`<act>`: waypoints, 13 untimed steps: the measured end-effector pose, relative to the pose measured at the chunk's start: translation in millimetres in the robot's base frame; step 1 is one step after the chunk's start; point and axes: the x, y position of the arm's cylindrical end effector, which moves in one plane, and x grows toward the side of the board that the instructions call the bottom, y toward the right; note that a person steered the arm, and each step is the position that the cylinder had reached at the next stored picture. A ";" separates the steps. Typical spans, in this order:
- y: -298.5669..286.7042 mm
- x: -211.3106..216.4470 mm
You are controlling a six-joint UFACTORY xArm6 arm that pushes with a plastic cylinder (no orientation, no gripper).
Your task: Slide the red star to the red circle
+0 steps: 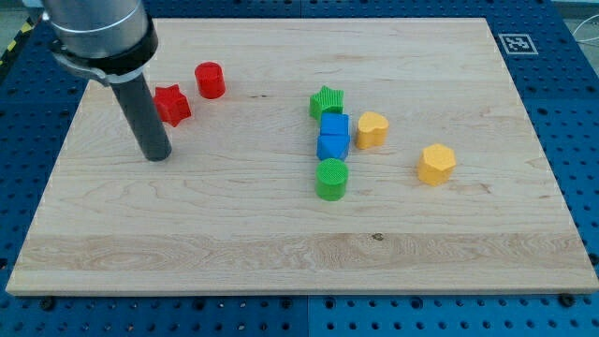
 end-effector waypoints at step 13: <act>1.3 -99.2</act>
